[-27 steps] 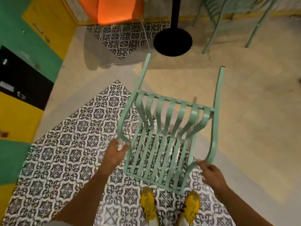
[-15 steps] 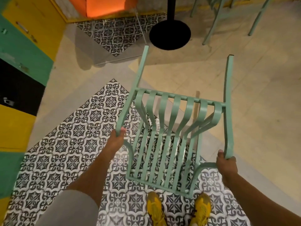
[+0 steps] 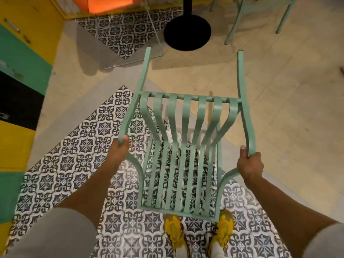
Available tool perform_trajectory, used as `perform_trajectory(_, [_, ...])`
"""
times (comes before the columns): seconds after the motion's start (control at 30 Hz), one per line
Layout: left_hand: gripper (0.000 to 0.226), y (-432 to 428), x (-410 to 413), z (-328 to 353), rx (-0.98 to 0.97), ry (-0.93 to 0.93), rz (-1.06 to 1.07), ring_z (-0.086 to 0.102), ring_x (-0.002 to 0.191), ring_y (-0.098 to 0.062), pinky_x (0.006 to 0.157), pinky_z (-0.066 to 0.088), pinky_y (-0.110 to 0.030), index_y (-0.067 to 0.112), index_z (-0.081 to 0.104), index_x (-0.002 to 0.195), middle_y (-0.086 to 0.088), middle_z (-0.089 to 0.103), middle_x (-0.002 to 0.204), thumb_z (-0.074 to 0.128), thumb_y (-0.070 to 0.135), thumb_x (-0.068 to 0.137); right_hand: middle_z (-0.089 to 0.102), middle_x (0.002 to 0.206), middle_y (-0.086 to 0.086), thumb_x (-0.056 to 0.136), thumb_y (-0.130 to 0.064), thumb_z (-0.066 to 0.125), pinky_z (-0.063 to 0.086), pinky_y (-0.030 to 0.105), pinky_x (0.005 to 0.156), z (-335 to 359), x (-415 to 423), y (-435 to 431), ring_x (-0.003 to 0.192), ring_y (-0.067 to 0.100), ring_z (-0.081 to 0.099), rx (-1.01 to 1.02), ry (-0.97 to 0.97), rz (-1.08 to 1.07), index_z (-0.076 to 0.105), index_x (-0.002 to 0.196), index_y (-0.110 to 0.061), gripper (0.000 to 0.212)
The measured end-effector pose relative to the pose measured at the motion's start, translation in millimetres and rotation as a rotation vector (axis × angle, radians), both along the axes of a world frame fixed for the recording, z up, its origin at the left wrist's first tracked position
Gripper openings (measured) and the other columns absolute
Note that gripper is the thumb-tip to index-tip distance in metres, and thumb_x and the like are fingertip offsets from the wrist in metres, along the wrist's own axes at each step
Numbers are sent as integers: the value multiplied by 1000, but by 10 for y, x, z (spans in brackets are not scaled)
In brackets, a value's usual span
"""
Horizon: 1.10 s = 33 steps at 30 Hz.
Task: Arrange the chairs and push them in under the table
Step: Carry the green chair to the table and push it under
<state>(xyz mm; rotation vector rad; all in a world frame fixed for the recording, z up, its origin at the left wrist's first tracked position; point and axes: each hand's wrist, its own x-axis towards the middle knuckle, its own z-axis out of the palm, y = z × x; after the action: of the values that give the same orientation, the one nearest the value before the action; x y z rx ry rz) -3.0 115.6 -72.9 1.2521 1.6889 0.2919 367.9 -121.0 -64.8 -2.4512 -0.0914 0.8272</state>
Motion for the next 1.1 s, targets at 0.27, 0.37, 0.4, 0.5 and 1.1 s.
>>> perform_trajectory(0.27, [57,208,9,573,132,42,97,59,76,-24,74,56,-39,17,59,88,-6,60,83,42,68,108,64,109,27,109,-55,52,45,42,76,574,269,576,83,37,54,59,-193,61,57,120,2,58])
perform_trajectory(0.37, [70,365,32,824,134,112,166,66,84,-33,83,61,-47,6,66,102,-16,70,96,39,70,107,67,116,28,106,-57,56,43,41,78,865,344,807,94,44,62,88,-212,77,60,118,0,59])
perform_trajectory(0.4, [75,441,30,926,142,149,183,69,86,-36,84,62,-48,1,68,108,-20,72,101,38,70,108,67,115,27,105,-59,56,45,42,80,972,357,910,100,46,64,105,-211,76,62,117,0,60])
perform_trajectory(0.5, [81,663,38,1104,149,277,185,69,75,-33,65,57,-39,-5,68,112,-18,69,89,37,70,107,70,98,14,100,-69,56,51,44,88,1144,401,1108,105,44,65,202,-216,79,67,106,-8,62])
perform_trajectory(1.1, [88,665,23,1053,145,-108,282,52,50,-19,68,46,-35,22,55,59,-4,55,57,33,105,79,60,88,18,103,-74,38,39,41,77,938,567,1582,86,38,51,181,-412,150,61,95,-6,72])
